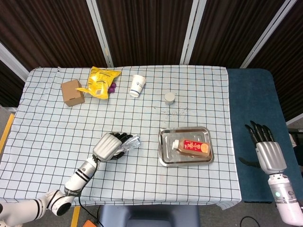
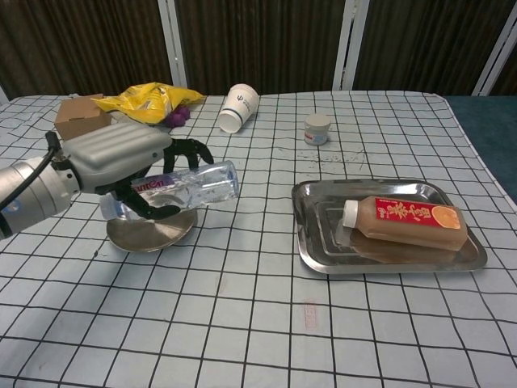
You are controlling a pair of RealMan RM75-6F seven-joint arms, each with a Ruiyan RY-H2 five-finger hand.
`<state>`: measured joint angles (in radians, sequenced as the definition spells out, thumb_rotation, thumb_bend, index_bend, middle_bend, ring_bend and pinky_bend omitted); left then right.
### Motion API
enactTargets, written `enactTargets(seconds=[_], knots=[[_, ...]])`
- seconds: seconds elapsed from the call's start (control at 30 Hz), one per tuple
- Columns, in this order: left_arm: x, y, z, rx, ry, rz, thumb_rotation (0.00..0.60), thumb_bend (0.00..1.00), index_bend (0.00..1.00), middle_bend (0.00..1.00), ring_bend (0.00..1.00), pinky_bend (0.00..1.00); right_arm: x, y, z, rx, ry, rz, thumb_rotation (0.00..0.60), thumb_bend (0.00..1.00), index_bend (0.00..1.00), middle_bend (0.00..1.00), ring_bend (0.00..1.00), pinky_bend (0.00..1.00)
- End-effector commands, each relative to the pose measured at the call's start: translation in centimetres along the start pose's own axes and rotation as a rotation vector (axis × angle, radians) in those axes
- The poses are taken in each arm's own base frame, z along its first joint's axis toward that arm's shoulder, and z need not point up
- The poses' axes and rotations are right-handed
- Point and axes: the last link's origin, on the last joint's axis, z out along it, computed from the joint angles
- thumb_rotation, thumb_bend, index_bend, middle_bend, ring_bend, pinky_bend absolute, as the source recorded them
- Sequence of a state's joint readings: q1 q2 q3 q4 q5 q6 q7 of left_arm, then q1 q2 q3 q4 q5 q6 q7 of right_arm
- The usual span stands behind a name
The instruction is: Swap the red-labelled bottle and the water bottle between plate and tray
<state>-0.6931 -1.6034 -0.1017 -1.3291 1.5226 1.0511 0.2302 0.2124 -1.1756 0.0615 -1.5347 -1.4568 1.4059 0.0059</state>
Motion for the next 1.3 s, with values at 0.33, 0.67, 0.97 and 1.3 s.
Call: enactTargets(seconds=[0.33,0.67,0.97,1.3], knots=[[-2.3,-4.3,-0.9,-0.002,-0.082,0.057,0.6,0.39,0.44,0.41,0.42,0.43,-0.7,-0.8,-0.1,0.029,-0.033,0.009,0.6,0.11,0.0,0.04,0.0,0.01],[-2.5,-4.3,-1.3,0.021,-0.115,-0.026,0.6,0.38,0.04,0.0,0.0,0.22,-0.7,-0.9,-0.2,0.026,-0.023,0.009,0.6,0.11,0.0,0.04,0.0,0.01],[-2.1,-4.0,-1.6,0.024,-0.12,-0.06,0.6,0.37,0.0,0.0,0.0,0.2,-0.6,-0.8,-0.3,0.023,-0.022,0.01,0.6,0.11,0.0,0.04,0.0,0.01],[-1.9,-3.6,-2.1,0.023,-0.133,-0.052,0.6,0.36,0.0,0.0,0.0,0.18,-0.7,-0.9,-0.3,0.027,-0.03,0.008,0.6,0.11,0.0,0.04,0.0,0.01]])
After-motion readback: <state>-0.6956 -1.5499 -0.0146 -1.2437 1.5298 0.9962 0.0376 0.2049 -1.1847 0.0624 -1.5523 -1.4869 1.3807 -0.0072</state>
